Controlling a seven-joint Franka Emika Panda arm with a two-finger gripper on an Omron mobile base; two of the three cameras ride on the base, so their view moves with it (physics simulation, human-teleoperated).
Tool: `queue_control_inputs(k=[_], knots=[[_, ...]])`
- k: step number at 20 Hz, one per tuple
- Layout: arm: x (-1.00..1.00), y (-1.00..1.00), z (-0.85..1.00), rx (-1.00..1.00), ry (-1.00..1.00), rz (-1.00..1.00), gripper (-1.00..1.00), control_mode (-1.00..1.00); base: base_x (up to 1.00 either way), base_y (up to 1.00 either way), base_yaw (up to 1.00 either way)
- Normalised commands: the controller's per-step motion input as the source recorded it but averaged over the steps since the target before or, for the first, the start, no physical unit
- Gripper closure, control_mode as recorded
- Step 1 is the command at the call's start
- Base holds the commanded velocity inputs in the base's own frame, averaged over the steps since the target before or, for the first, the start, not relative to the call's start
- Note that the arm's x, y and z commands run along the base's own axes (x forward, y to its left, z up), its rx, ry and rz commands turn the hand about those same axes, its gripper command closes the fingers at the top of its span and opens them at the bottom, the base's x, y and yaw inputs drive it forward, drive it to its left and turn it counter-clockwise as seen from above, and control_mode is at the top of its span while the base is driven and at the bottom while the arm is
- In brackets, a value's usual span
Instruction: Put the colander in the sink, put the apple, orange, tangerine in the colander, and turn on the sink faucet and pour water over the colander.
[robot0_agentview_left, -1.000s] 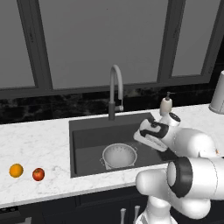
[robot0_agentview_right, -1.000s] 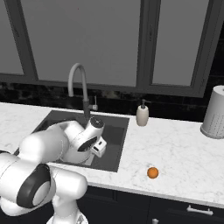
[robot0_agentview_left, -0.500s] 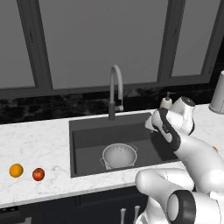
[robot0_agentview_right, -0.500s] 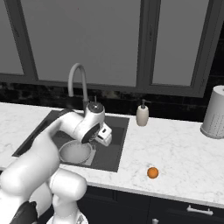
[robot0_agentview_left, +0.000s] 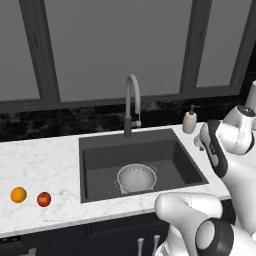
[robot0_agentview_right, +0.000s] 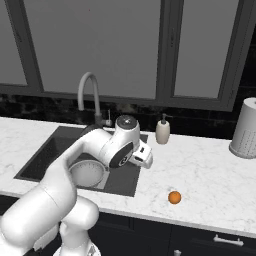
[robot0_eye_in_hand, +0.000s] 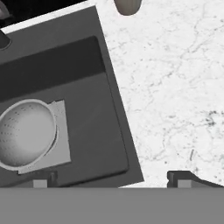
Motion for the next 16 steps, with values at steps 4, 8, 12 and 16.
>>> queue_control_inputs(k=[4, 8, 12, 16], knots=[[-0.33, -0.92, 0.04, -0.09, 0.00, 0.07, -1.00, -1.00, 0.00, 0.00, 0.00], [-0.28, -0.84, 0.00, -0.07, 0.00, 0.04, -1.00, -1.00, 0.00, 0.00, 0.00], [-0.15, -0.75, 0.00, -0.06, 0.00, 0.02, -1.00, -1.00, 0.00, 0.00, 0.00], [-0.02, -0.63, 0.00, -0.06, 0.00, 0.00, -1.00, -1.00, 0.00, 0.00, 0.00]])
